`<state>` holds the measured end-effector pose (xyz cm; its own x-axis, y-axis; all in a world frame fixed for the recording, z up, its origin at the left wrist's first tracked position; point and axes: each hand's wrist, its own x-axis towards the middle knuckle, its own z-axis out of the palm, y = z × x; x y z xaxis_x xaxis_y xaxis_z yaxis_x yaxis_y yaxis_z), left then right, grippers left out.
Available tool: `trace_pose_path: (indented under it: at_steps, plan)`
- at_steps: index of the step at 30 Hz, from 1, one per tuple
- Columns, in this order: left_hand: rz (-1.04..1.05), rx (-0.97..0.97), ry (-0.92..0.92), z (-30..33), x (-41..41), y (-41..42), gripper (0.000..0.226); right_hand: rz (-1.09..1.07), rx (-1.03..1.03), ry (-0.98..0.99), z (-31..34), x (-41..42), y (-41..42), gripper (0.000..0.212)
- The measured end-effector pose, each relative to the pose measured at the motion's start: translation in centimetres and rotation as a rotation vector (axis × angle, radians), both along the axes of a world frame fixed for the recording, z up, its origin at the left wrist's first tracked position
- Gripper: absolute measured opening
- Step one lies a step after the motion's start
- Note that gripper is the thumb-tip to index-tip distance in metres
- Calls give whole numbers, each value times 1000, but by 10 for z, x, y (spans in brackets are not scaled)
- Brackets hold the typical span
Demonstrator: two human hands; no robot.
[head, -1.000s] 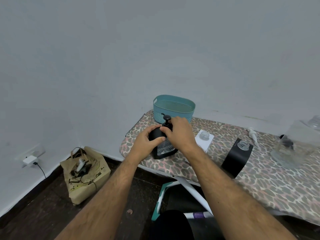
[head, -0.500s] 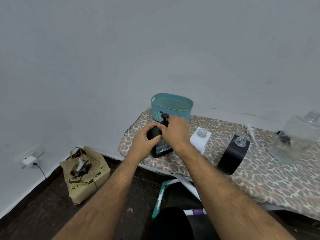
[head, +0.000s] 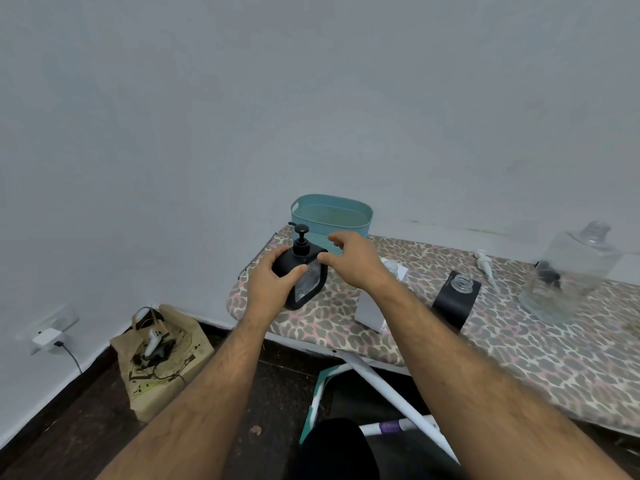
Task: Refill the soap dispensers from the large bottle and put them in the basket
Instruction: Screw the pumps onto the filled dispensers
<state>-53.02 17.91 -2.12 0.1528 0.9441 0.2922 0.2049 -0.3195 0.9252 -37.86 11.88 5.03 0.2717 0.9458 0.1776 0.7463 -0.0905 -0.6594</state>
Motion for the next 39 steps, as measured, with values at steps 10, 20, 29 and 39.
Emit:
trace_pose_path:
  at_steps: [10, 20, 29, 39]
  plan:
    - [252, 542, 27, 4, 30, -54, 36, -31, 163, 25, 32, 38, -35, 37]
    - [-249, 416, 206, 50, 116, -63, 32, -301, 209, 103, 45, 153, -70, 28]
    - [-491, 2, 245, 71, 163, 5, 32, -648, 57, 215, -10, 263, -61, 23]
    - [-567, -227, 215, 39, 194, 39, 27, -737, -232, 47, -72, 314, -24, 29]
